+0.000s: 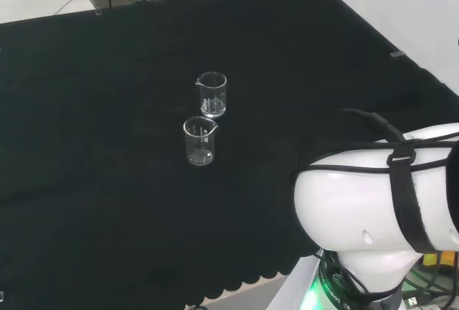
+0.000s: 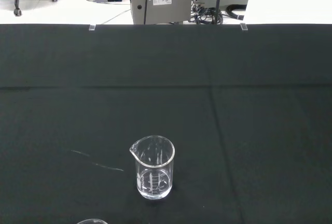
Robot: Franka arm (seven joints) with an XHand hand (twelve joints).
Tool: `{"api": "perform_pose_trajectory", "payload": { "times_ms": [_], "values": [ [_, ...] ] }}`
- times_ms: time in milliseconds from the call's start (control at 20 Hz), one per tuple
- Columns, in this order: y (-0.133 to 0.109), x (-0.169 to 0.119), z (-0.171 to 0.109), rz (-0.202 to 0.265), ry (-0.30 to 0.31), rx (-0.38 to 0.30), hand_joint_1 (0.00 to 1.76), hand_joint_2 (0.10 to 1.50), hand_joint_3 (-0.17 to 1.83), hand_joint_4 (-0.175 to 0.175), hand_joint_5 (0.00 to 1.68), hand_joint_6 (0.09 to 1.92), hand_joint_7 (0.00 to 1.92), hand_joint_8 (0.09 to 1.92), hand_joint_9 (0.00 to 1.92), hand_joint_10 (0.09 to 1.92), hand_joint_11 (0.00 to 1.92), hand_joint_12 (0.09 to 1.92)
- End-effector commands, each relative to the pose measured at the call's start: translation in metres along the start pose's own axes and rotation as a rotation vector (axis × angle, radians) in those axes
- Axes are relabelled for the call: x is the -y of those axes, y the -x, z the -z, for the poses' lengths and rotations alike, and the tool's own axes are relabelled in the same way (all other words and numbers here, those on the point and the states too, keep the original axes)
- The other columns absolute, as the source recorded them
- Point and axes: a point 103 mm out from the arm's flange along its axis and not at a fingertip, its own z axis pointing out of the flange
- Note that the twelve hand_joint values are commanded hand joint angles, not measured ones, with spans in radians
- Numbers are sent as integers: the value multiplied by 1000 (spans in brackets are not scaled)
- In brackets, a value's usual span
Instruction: Pick up the beaker on the right.
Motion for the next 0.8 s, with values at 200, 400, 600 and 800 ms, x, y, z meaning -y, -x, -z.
{"api": "perform_pose_trajectory", "payload": {
  "times_ms": [200, 400, 600, 800],
  "values": [
    [1, -1, 0, -6, 9, 9, 17, 1202, 407, -22, 283, 87, 0, 438, 93, 661, 0, 1279],
    [2, -2, -1, -8, 8, 11, 0, 1220, 390, -22, 284, 87, 0, 436, 94, 658, 0, 1279],
    [8, -6, -8, -20, -9, 12, 0, 1223, 384, -22, 285, 87, 0, 436, 95, 657, 0, 1279],
    [19, -12, -26, -51, -29, 13, 0, 1237, 352, -22, 286, 87, 0, 446, 107, 657, 0, 1282]
  ]
}}
